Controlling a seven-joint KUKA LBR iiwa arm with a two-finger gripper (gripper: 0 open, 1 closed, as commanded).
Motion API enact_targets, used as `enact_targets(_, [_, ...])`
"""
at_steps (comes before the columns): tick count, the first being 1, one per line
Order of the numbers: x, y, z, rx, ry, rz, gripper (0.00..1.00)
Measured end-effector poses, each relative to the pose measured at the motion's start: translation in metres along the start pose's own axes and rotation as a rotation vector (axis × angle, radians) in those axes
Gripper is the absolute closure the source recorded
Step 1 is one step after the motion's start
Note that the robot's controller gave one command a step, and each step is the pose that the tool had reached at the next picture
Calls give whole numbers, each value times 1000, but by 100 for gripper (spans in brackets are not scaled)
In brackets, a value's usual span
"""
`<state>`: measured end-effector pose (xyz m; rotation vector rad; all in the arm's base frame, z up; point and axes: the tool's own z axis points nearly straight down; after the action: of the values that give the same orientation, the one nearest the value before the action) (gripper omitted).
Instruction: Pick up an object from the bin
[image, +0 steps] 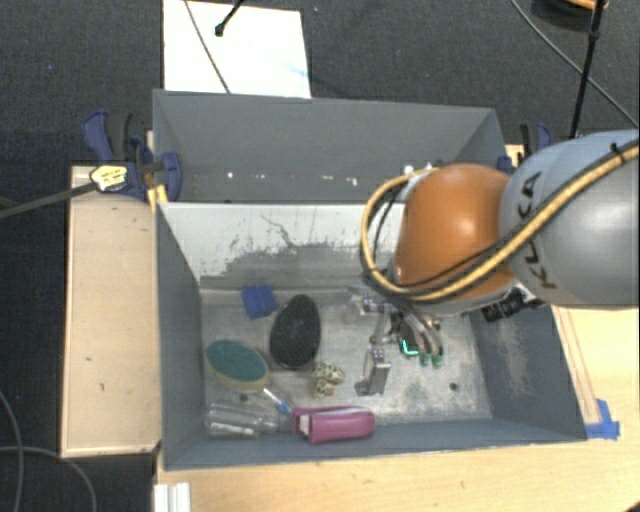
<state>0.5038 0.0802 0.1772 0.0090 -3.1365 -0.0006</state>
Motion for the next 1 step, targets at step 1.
enact_targets(1, [-16,78,-20,-5,-11,105,0])
